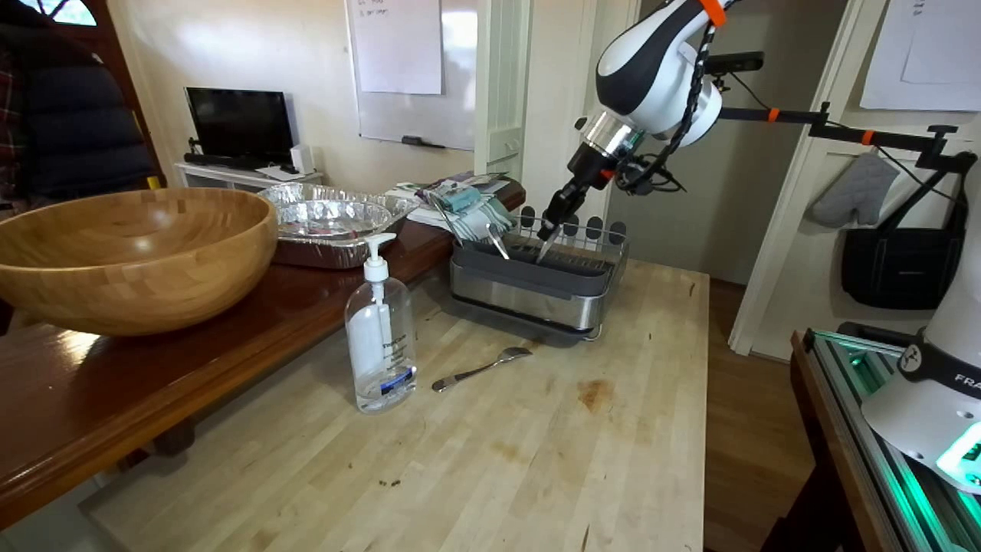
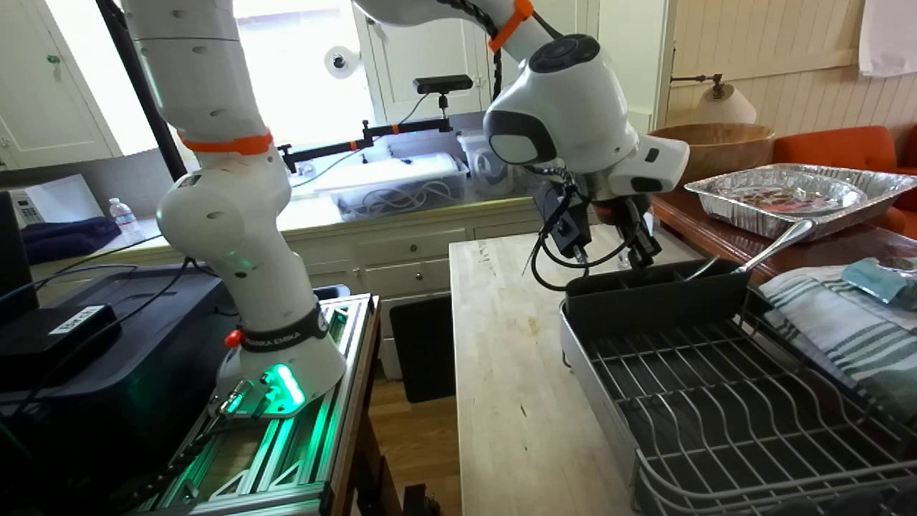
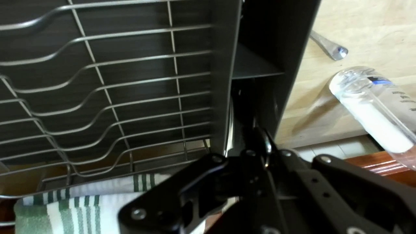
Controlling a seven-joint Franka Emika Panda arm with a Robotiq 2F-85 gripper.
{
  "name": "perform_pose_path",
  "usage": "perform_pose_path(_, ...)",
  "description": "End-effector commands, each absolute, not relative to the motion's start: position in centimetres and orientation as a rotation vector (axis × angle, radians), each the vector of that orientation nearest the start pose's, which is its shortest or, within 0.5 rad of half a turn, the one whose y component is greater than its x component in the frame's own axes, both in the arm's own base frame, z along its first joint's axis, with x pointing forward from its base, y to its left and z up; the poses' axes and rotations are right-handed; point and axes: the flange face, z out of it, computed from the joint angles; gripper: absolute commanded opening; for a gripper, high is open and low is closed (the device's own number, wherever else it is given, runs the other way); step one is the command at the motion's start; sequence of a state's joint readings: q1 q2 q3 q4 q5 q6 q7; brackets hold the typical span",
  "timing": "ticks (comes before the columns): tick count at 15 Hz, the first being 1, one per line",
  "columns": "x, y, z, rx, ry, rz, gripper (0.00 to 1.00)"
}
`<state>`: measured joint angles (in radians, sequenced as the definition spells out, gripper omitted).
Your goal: Move the spoon to the countertop
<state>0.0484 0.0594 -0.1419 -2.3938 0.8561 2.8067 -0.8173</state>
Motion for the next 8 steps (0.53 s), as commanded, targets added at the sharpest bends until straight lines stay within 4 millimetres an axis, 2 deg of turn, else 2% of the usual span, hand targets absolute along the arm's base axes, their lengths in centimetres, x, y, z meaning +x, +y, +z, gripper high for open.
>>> perform_pose_path(1,50.2,-7.8,34.9,-2.830,-0.002,-0.779,0.01)
perform_pose_path(8,48.6,-6.6,39.3,-2.828,-0.141,-0.900,0.01)
